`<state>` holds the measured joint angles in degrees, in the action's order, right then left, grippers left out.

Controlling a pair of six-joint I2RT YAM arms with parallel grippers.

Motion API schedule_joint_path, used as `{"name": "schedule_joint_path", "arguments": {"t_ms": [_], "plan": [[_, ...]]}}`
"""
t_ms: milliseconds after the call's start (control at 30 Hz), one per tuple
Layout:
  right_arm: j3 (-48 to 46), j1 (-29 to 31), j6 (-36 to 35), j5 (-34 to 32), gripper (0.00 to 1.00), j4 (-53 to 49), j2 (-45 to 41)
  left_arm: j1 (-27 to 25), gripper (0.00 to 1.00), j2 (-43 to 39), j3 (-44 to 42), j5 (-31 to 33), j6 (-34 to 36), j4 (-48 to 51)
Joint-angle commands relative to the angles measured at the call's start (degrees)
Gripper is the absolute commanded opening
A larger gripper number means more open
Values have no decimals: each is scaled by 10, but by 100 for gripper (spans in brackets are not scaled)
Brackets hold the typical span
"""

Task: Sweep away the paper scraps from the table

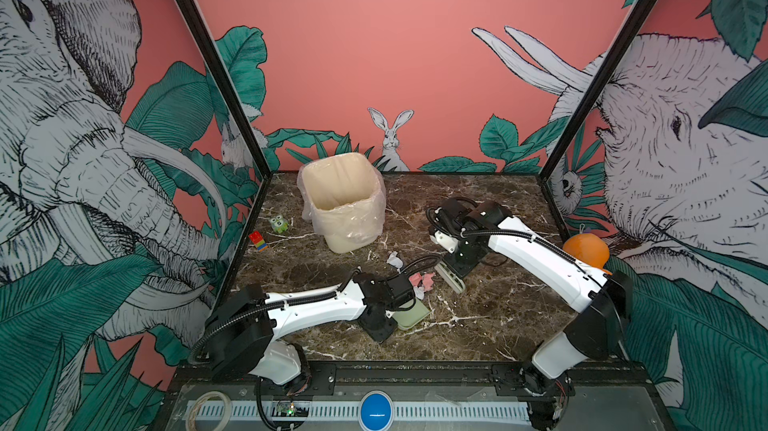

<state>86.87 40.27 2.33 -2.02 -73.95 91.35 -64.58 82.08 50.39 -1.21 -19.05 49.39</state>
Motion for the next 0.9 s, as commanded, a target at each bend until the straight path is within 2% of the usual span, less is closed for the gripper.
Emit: {"name": "schedule_joint_path", "arguments": {"t_ms": [0,333,867], "plan": [[18,-11,-10,-20,0,-9,14,-3,0,1,2,-5,4,-2],[51,-7,-36,4,0,-7,94,-3,0,2,-3,-12,4,-1],[17,79,14,112,0,-2,50,-3,0,-1,-13,-8,-5,-7]]}}
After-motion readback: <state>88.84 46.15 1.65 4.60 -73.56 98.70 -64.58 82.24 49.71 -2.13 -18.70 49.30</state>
